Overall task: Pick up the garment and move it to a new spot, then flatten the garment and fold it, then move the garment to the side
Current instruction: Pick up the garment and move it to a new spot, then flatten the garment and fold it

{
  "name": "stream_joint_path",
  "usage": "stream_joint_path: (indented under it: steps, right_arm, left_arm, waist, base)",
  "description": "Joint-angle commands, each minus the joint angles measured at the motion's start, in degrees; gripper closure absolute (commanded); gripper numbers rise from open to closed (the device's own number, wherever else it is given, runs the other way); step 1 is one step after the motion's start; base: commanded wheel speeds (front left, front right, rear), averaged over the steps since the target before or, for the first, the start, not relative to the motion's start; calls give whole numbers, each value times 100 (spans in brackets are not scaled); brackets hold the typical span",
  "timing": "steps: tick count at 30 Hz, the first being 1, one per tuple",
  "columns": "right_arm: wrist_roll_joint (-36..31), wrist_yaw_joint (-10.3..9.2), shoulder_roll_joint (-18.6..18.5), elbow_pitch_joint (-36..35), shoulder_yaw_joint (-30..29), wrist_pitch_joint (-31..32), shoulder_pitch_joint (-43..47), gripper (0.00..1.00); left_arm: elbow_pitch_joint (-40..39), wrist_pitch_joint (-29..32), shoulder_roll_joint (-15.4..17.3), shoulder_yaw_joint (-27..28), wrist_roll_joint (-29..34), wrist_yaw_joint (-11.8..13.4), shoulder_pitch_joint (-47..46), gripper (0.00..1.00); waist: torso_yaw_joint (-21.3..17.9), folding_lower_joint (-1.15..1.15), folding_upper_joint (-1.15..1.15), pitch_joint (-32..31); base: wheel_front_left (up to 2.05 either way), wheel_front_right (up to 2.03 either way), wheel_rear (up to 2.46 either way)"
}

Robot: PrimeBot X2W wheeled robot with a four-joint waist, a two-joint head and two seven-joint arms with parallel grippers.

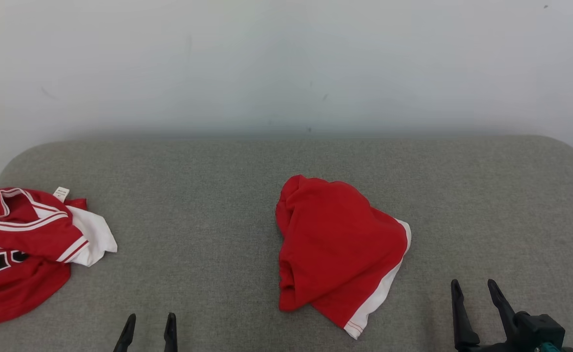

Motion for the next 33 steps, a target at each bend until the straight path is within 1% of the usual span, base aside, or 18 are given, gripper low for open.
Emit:
stream_joint_path:
  steps: [1, 10, 13, 16, 18, 22, 25, 28, 29, 33]
  right_arm:
    - [-31, -12, -6, -31, 12, 20, 8, 0]
    - [15, -12, -7, -66, 57, 71, 9, 0]
    - [27, -12, -6, -65, 107, 102, -36, 0]
    - [55, -12, -7, -67, 184, 133, -85, 0]
    - [65, -12, -7, -74, 204, 134, -94, 0]
    - [91, -12, -8, -98, 290, 172, -121, 0]
    - [92, -12, -5, -109, 347, 181, -131, 0]
    - [132, -12, -7, -129, 349, 175, -173, 0]
    - [144, -12, -6, -132, 362, 170, -191, 0]
    - [167, -12, -5, -125, 371, 151, -244, 0]
  left_arm:
    - [20, -19, -21, -29, -47, -4, -73, 0]
    - [90, -19, -16, -129, -109, -8, -221, 0]
    - [202, -19, 91, -310, -78, -8, -455, 0]
    - [598, -19, 279, -673, -174, -8, -801, 0]
    - [735, -20, 330, -770, -239, 0, -972, 0]
    - [1317, 93, 498, -1032, -497, 0, -1685, 0]
    - [1684, 476, 615, -1180, -757, -1, -2293, 0]
    - [1999, 948, 713, -1102, -995, 2, -2889, 0]
    - [2080, 1120, 735, -1033, -1075, 37, -3077, 0]
    - [2420, 2068, 748, -824, -1430, 132, -3788, 0]
  waist:
    - [-14, 0, 0, 21]
    - [-60, 0, 0, 50]
    - [-126, 0, 0, 61]
    - [-255, 0, 0, 84]
    - [-305, 0, 0, 96]
    - [-607, 0, 0, 175]
    - [-893, 0, 0, 252]
    - [-1200, 0, 0, 373]
    - [-1307, 0, 0, 421]
    - [-1662, 0, 0, 588]
  base:
    - [0, 0, 0]
    - [0, 0, 0]
    - [0, 0, 0]
    - [0, 0, 0]
    - [0, 0, 0]
    - [0, 0, 0]
    - [0, 0, 0]
    - [0, 0, 0]
    - [0, 0, 0]
    - [0, 0, 0]
